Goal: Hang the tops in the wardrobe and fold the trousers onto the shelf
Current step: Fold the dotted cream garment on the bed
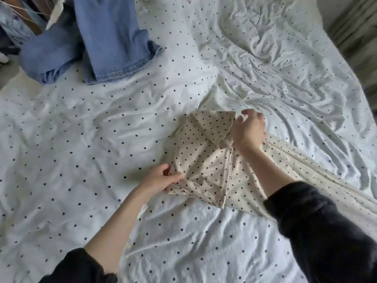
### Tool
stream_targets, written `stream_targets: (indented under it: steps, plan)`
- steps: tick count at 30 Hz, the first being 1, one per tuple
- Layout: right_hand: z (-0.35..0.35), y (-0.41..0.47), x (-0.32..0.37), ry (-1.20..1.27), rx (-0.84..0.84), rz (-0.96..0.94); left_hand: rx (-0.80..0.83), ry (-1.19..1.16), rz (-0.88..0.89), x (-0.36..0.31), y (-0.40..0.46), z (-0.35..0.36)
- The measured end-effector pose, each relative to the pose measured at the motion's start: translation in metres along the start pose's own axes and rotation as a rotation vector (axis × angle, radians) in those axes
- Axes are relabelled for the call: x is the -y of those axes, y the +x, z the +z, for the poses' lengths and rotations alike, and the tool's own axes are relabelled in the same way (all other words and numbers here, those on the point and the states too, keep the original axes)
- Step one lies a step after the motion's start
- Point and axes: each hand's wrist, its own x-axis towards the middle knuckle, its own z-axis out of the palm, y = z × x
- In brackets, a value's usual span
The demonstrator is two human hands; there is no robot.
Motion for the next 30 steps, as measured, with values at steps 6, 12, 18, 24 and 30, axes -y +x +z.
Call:
stream_targets:
  steps: [6,12,18,24,30]
  plan:
    - [0.027,-0.06,-0.028,-0.403,0.239,-1.24,-0.163,-0.096,0.082,-0.024,0.02,0.008]
    - [-0.011,0.014,-0.031,-0.723,0.273,-0.325,-0.169,-0.139,0.006,-0.017,0.023,0.015]
    - [-0.006,-0.044,-0.038,-0.375,0.195,-0.762,-0.179,-0.24,-0.051,-0.034,0.027,0.013]
    - [0.007,-0.088,-0.073,-0.303,0.356,-0.731,-0.03,-0.26,-0.044,-0.057,0.02,-0.003]
    - [-0.038,-0.081,-0.062,0.262,0.526,-0.32,0.092,-0.315,0.049,-0.102,-0.015,0.007]
